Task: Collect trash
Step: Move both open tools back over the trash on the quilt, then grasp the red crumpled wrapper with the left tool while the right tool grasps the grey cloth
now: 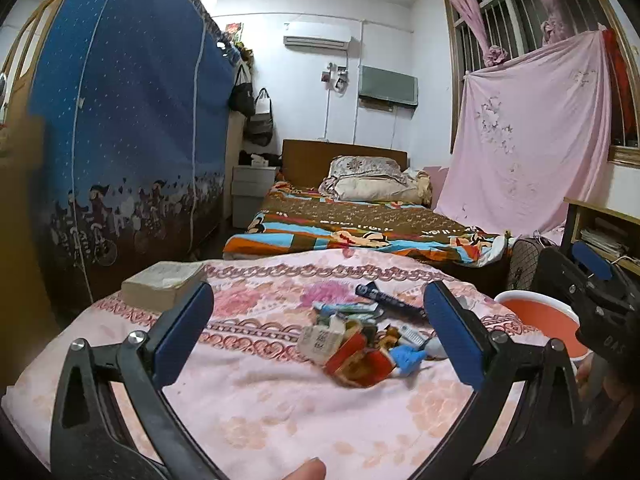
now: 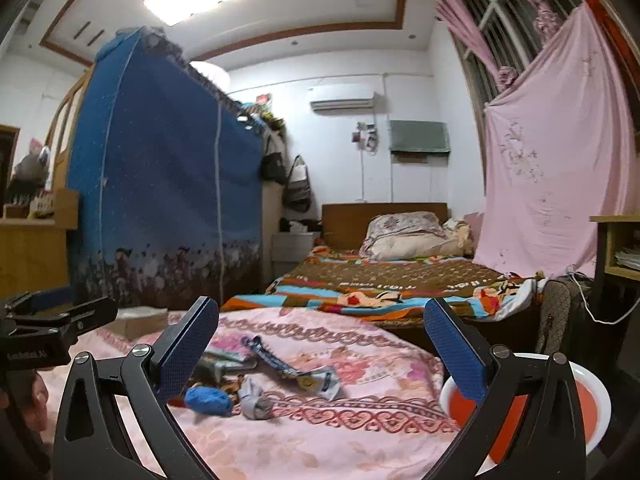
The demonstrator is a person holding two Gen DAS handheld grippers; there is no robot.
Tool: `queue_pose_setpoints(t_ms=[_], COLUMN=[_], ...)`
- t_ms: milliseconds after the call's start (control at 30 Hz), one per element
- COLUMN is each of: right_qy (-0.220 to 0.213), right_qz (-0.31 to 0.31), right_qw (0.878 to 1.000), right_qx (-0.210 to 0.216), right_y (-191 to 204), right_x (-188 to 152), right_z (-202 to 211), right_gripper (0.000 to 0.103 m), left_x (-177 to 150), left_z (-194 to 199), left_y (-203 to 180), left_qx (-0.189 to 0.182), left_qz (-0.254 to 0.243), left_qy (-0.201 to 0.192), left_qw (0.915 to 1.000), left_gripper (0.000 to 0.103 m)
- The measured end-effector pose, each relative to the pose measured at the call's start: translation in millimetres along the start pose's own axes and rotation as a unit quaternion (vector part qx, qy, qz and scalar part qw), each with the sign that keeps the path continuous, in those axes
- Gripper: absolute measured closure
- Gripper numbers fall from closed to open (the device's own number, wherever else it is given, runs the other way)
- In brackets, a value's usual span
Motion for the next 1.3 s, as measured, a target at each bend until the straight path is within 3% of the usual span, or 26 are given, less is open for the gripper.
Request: queue_pose_setpoints(t_ms=[200, 400, 500, 533, 633, 767, 1067, 1133, 1300], right_qy=[0.035, 0.092, 0.123, 0.129, 0.164, 0.202, 0.282, 0.300, 0.331], right_qz=[0.021, 0.019, 0.015, 0.015, 0.016, 0.020, 0.012, 0.013, 0.020], right_qw=[0.999, 0.995, 0.991, 0.991, 0.985, 0.977, 0.955, 0.949, 0.937], right_qx=[0.016, 0.030, 0.040, 0.042, 0.051, 0.060, 0.093, 0.100, 0.112], right_y=[12.9, 15.1, 15.5, 15.4, 18.0, 22.4, 26.6, 28.5, 33.8], right_x=[-7.5, -15.8, -20.3, -21.2, -27.7, -35.2, -53.6, -58.2, -65.5], right_z=[-12.7, -31.2, -41.5, -43.5, -55.4, -67.0, -90.6, -95.8, -103.7], right_gripper=[0.000, 0.000, 0.008, 0.014, 0.022, 0.025, 0.041, 0.049, 0.057], left_x=[-4.7, -10.9, -14.2, -15.4, -20.4, -27.5, -35.2, -37.0, -38.2], left_z=[-2.6, -19.5, -27.3, -29.4, -38.0, -49.9, -71.1, -74.2, -77.3], left_y=[3.1, -4.1, -2.5, -2.3, -2.3, -5.4, -11.3, -10.1, -9.9], left_qx=[-0.008, -0.012, -0.019, -0.022, -0.036, -0.055, -0.081, -0.082, -0.086], left_qz=[0.006, -0.003, 0.003, 0.005, 0.016, 0.019, 0.028, 0.034, 0.038], left_qy=[0.015, 0.063, 0.089, 0.097, 0.126, 0.167, 0.225, 0.233, 0.241], left_qw=[0.9998, 0.9979, 0.9958, 0.9950, 0.9912, 0.9842, 0.9705, 0.9684, 0.9660], left_gripper=[0.012, 0.013, 0.018, 0.021, 0.033, 0.053, 0.079, 0.083, 0.088])
Point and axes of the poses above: each gripper's, at about its wrist camera, not at the fingertips, and z roughly against the way its jaws point, y to its left, x to its top, the point moved 4 cm from there along -z, roughly the way its jaws point, and after that the axes turned 8 degrees about y, right-handed, at the moved point
